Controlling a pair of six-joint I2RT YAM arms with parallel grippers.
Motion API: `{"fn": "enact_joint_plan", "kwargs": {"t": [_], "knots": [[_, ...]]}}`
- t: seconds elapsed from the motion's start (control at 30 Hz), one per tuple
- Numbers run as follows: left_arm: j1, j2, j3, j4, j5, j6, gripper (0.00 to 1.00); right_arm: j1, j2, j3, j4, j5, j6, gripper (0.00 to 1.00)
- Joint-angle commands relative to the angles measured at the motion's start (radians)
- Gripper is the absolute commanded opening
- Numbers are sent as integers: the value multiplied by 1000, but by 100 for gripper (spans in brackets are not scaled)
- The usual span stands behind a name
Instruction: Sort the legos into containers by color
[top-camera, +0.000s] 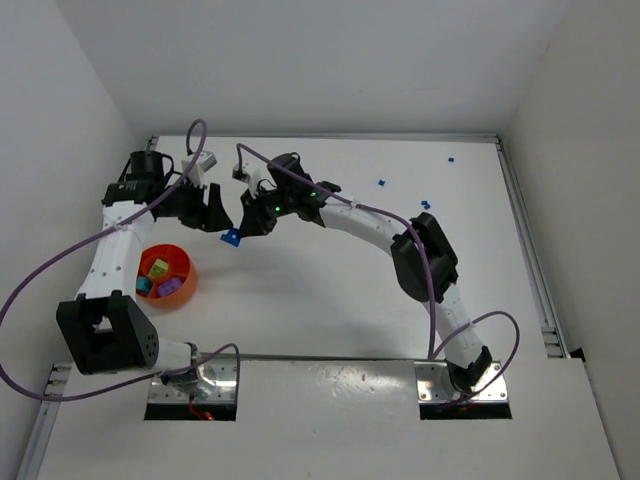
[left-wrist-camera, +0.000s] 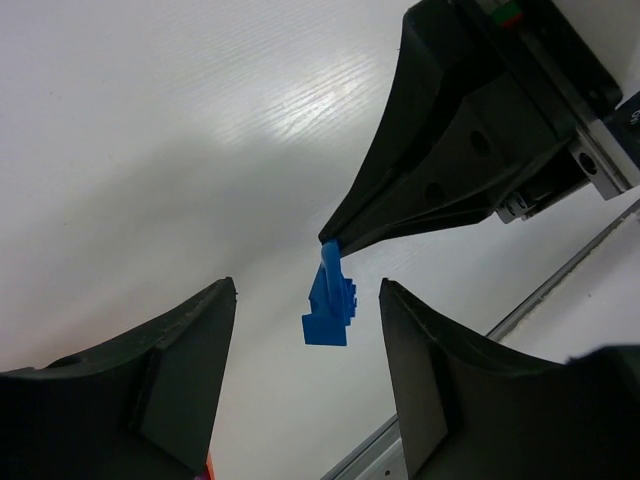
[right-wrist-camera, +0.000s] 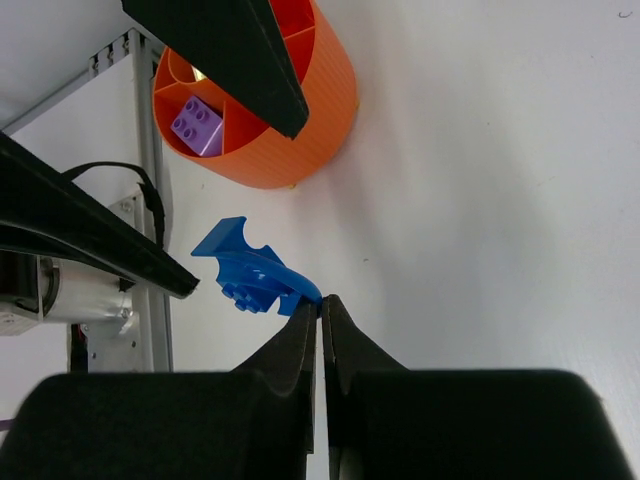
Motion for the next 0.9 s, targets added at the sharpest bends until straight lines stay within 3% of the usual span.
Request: {"fn": "enact_joint_plan", "kwargs": {"t": [0.0, 0.37, 0.73, 0.77, 0.8, 0.83, 0.87], "knots": [[-6, 17, -11, 21, 37, -3, 65, 2, -77, 12, 41, -19, 9, 0], [-16, 49, -31, -17, 92, 26, 53, 2, -77, 12, 69, -10, 64, 0], [3, 38, -40, -26, 82, 36, 21, -7, -77, 12, 78, 41, 55, 0], [3, 38, -40, -26, 82, 27, 19, -7, -77, 12, 66, 41, 55, 2], [12, 26, -40, -26, 82, 26, 17, -7, -77, 12, 54, 68, 55, 10], [24, 11, -40, -26, 63, 26, 17, -7, -77, 2, 54, 81, 55, 20], [24, 11, -40, -26, 54, 14, 16, -18, -88, 2, 45, 94, 55, 38]]}}
